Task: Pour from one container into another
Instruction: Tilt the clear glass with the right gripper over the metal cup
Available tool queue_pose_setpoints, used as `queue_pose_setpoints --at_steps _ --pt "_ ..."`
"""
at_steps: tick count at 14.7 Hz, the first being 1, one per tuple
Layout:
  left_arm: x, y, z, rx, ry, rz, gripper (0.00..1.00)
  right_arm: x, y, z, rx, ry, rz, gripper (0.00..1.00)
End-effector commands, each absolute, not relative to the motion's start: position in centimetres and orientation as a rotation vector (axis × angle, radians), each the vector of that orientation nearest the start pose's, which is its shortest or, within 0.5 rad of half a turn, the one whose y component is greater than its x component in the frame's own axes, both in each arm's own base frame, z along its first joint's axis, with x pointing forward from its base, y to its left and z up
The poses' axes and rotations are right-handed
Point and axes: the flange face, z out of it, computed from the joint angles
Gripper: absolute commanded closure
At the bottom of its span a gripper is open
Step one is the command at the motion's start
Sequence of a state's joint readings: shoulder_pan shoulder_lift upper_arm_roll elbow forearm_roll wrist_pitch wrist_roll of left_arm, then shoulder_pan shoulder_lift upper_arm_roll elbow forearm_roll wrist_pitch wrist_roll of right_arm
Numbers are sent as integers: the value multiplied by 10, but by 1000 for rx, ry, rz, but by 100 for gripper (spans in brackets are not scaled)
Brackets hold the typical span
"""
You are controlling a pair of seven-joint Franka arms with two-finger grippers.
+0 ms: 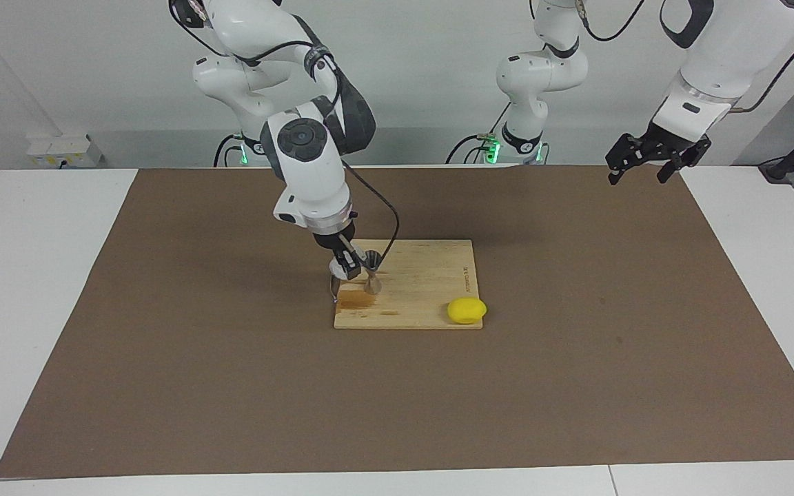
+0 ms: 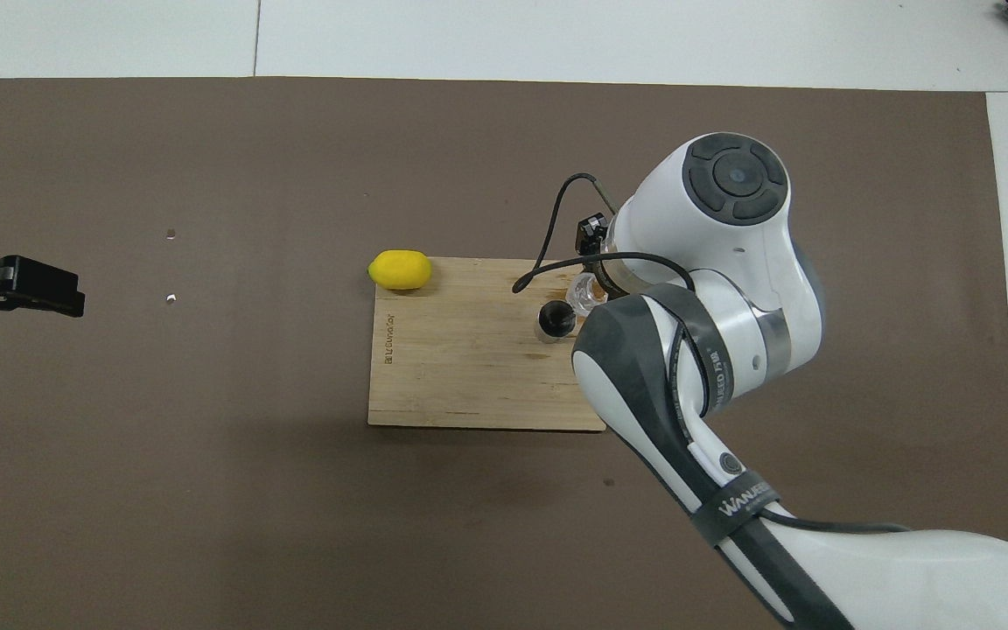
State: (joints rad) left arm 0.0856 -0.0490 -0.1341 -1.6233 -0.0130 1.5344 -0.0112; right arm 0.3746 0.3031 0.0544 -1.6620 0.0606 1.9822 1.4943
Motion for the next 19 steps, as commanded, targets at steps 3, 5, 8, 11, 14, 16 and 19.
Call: queue_pose_setpoints --at_steps 3,5,8,11,14,16,19 --pt "526 -27 626 -3154 60 55 0 583 287 439 -2692 1575 -38 100" --pt "526 -27 626 -3154 60 55 0 583 286 438 -2717 1566 -70 100" --pt "526 -27 626 -3154 60 55 0 580 288 436 -2740 1552 -94 100" --pt "526 -27 625 -3154 60 57 0 577 292 436 -2764 1531 -120 100" --pt "526 -27 626 -3154 60 55 0 577 291 436 -2775 1527 -136 100" --pt "526 -27 626 -3154 60 55 0 577 292 436 -2781 1523 -142 100" --pt "526 -27 626 -3154 60 55 0 577 292 436 -2785 1521 -150 100"
